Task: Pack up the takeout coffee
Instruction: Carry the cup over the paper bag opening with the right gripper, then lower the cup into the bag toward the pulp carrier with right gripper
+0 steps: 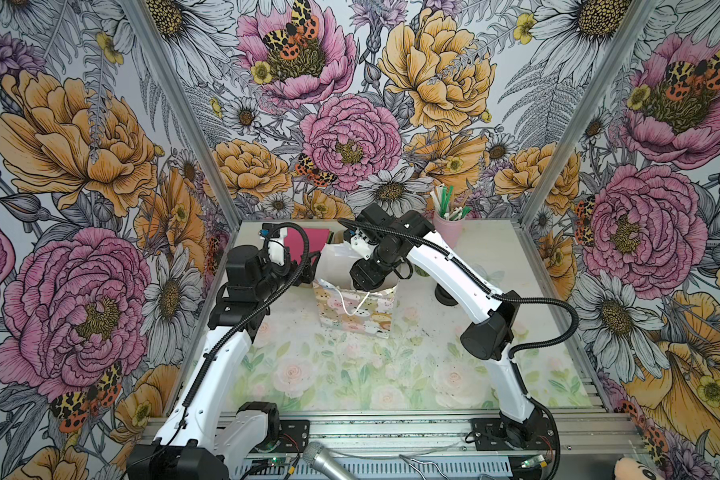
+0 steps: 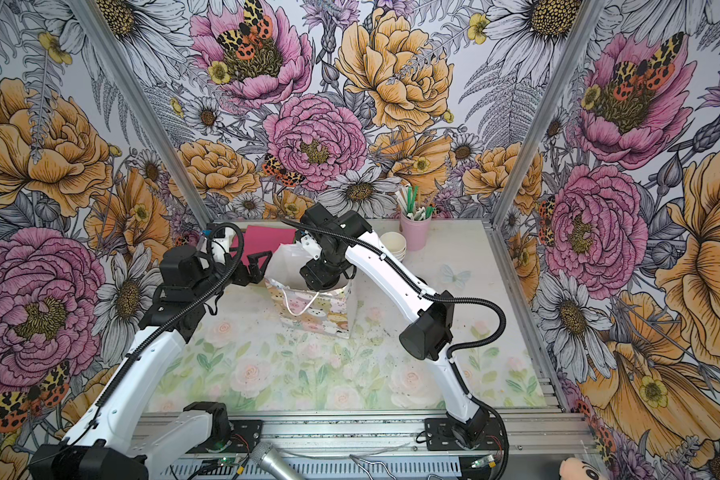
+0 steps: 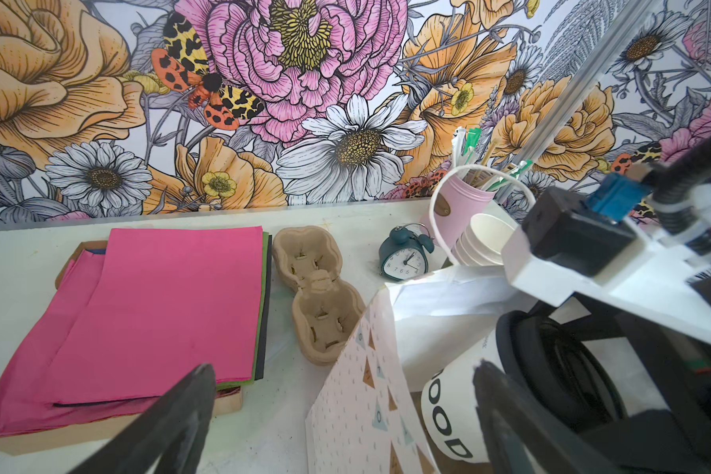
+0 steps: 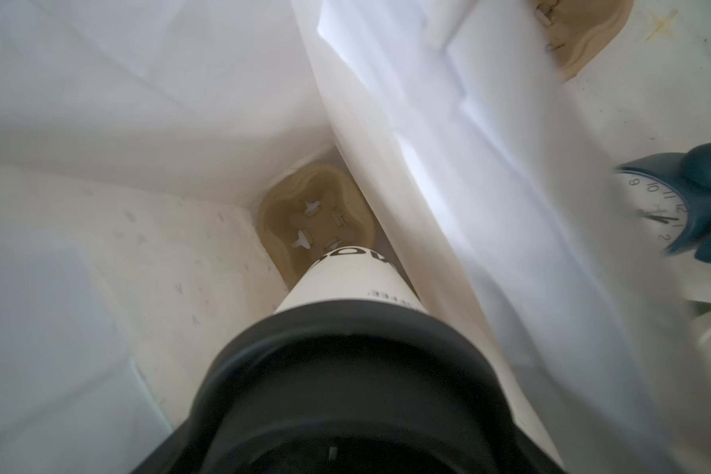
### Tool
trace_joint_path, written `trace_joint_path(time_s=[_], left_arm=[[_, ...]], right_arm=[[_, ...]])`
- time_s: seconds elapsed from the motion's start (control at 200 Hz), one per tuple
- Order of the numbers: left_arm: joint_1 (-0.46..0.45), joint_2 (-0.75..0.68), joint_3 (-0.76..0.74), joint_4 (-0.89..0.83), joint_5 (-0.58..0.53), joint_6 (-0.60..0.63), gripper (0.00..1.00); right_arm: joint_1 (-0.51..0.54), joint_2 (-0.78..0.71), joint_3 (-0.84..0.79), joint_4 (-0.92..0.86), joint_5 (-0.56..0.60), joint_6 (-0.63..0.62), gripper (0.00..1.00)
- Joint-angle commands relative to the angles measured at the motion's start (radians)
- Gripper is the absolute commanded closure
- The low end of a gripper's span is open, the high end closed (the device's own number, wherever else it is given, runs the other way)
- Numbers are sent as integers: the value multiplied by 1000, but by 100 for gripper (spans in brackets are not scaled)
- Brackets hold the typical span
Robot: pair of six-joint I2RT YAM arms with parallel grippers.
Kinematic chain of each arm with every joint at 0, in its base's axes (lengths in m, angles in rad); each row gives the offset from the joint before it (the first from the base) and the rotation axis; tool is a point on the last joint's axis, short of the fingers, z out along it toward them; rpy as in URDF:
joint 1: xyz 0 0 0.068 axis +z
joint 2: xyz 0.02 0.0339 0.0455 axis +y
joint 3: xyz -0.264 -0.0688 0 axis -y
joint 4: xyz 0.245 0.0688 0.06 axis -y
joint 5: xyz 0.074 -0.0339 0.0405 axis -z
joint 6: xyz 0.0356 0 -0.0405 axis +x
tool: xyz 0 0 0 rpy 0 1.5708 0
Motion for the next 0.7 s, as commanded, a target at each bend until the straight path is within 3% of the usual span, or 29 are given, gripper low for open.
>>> trace_joint_path(time_s=[0.0,0.275,0.575,0.695], left_arm=[[11,25,69,-46,76,-20,1],[10,96,167,-174,141,-6,7],[8,154,247,-297,152,4,21],[8,176,265,-327,172,-7,32]], right_arm=[[6,20,22,-6,15,-43,19],[7,20,3,-13,11,-180,21],[6,20,-11,-31,27,-272,23],[6,24,-18,-32,17,-287,23]])
